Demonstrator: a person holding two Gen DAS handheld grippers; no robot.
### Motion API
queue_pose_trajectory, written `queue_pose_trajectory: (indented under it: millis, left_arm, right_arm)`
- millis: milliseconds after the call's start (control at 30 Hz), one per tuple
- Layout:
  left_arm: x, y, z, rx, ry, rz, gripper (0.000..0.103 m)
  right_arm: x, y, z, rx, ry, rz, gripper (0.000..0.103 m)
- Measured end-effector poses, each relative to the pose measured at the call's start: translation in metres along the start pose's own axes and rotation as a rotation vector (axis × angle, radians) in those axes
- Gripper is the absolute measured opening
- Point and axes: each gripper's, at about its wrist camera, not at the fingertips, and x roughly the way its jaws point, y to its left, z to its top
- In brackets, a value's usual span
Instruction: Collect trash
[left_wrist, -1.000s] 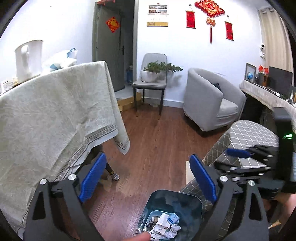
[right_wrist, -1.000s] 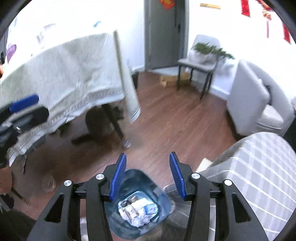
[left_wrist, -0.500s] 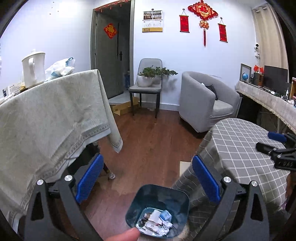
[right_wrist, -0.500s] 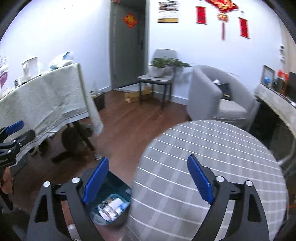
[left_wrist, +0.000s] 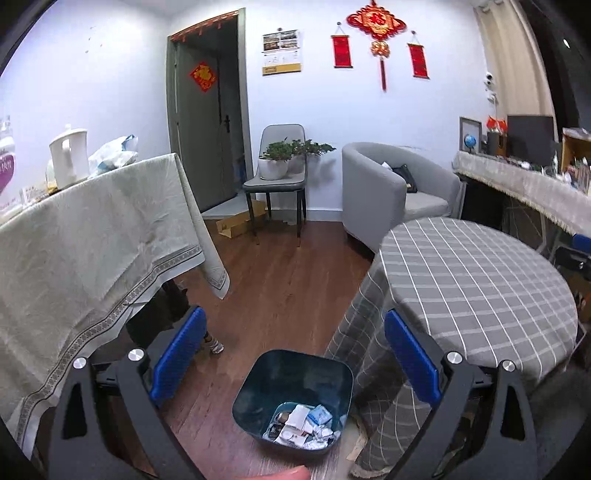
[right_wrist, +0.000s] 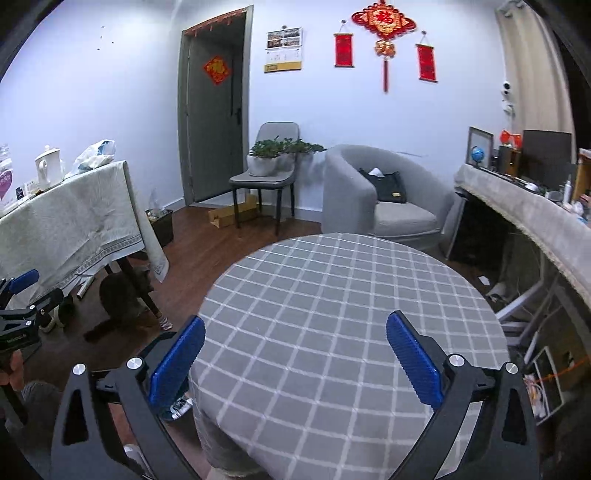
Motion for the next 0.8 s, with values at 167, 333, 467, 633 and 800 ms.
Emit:
queue_pose_trajectory:
  millis: [167,333,467,633,800]
  left_arm:
    - [-0.012,-0.006,-0.02,-0.014,0.018,0.017,0.099]
    - [-0.031,-0.007,-0.033,-0.021,-0.011,0.031,0.099]
    - [-0.036,-0.007,-0.038,-0.021,0.002,0.033,0.098]
    - [-0.044,-0.008,-0.043,-0.01,0.002,0.025,0.098]
    - [-0.048,-0.012,-0.047,0.015,0.0,0.018,0.098]
  right_arm:
    - [-0.023,-0.015,-0.032,0.006,0.0,-0.007,0.099]
    - [-0.042,-0.026,-0.049,0.044,-0.022,-0.011,0.099]
    - [-0.06,-0.033,-0.054,0.073,-0.06,-0.018,0.099]
    - [-0.067,-0.034,-0.06,0.08,-0.08,0.02,0.099]
    - [-0.068,-0.032,-0.063,0.068,-0.081,0.041,0.099]
